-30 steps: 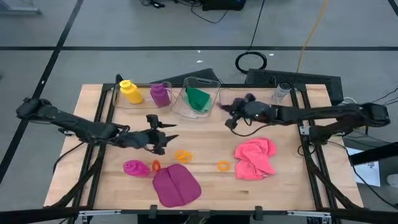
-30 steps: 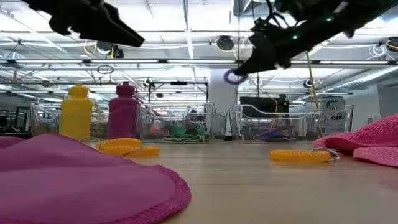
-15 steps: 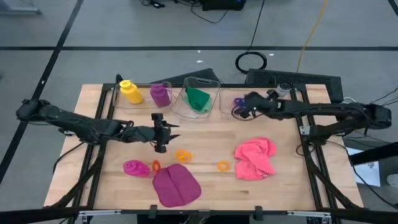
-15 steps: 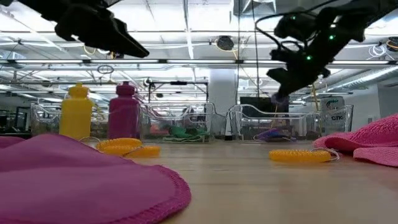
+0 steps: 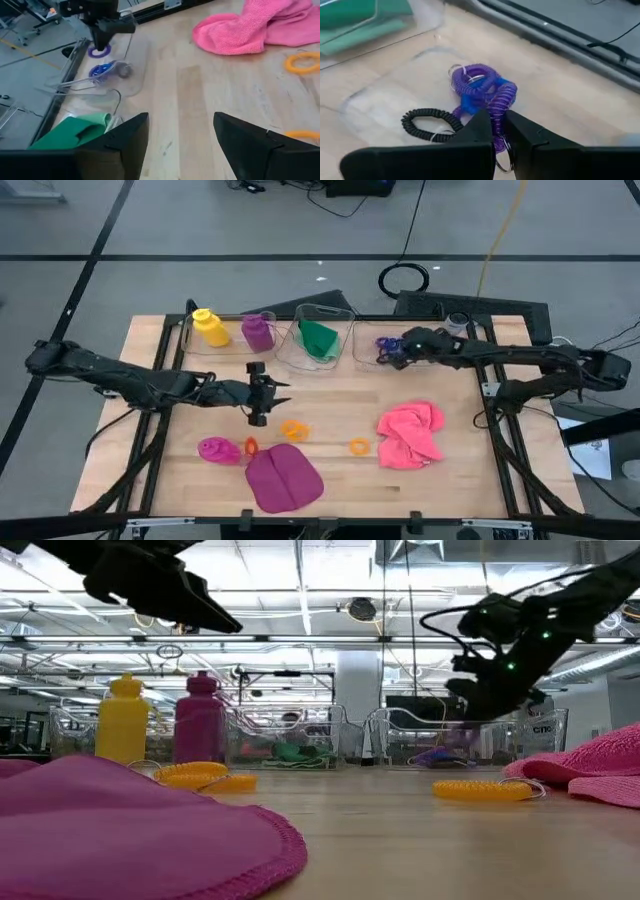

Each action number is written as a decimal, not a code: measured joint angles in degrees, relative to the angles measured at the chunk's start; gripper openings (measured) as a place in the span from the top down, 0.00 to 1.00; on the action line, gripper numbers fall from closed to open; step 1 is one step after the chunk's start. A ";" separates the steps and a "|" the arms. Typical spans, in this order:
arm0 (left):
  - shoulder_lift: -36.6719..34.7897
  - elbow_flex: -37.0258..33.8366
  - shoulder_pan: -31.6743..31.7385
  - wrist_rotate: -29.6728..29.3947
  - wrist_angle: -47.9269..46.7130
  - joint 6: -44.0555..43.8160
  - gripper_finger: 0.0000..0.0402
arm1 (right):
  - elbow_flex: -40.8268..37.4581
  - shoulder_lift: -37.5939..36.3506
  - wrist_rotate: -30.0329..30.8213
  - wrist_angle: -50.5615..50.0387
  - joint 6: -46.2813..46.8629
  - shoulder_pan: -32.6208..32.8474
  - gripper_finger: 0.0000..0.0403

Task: Pick & Place Sports Items
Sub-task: Put the purple spring keychain into the right transparent bin, then put the top yellow spring keychain into the right transparent bin

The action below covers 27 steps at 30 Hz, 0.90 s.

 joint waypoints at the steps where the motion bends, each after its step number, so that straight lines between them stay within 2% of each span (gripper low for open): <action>1: 0.00 0.00 0.00 0.04 0.02 0.02 0.54 | -0.48 0.00 -0.54 0.76 -0.26 -0.29 1.00; 15: 0.00 0.00 0.02 0.03 0.04 0.07 0.54 | -2.08 0.00 -3.65 3.91 -3.16 -0.56 0.99; 27: 0.00 0.00 0.02 0.02 0.04 0.04 0.54 | -2.08 0.00 -3.60 3.90 -3.18 -0.56 0.79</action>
